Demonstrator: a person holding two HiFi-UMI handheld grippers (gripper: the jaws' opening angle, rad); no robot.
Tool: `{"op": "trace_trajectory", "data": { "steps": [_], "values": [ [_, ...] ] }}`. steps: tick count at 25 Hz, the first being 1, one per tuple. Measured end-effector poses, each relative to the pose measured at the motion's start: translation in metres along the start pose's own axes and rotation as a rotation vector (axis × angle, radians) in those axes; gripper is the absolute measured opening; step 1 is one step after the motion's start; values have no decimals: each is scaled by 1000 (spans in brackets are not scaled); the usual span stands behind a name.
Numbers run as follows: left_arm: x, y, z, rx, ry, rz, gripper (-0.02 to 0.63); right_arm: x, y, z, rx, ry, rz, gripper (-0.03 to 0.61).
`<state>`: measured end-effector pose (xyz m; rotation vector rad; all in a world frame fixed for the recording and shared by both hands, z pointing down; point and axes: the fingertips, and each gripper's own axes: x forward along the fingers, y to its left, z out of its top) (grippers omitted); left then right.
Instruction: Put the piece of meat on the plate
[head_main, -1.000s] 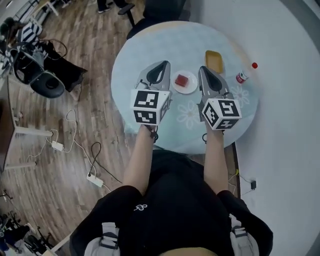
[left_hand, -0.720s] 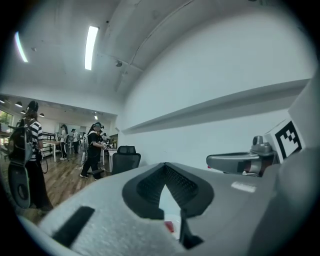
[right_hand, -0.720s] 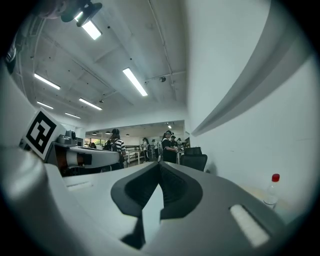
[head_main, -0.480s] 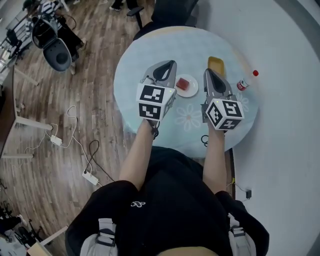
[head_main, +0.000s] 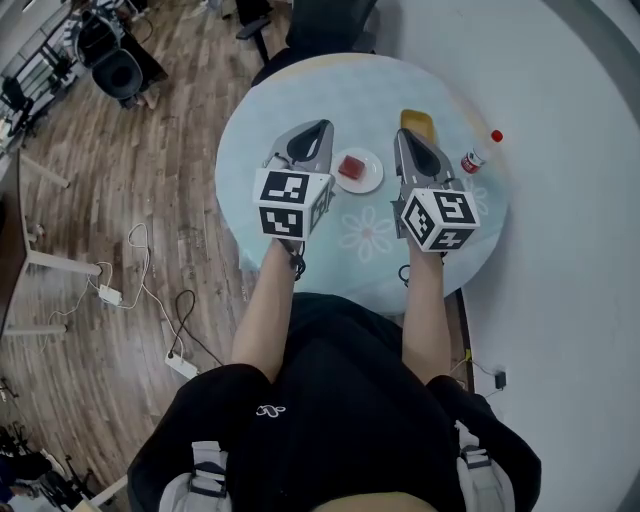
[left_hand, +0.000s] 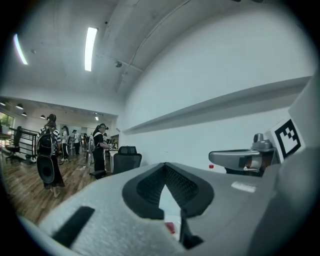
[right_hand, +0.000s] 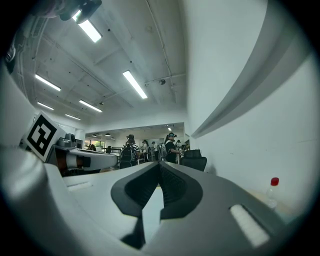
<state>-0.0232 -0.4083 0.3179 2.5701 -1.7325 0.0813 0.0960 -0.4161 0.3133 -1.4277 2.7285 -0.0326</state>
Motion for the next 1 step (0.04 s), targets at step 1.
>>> {"op": "trace_trajectory", "data": {
  "steps": [1],
  "values": [
    [-2,0,-2,1,2,3,3,-2,1,-1,1,-3,0,11]
  ]
}}
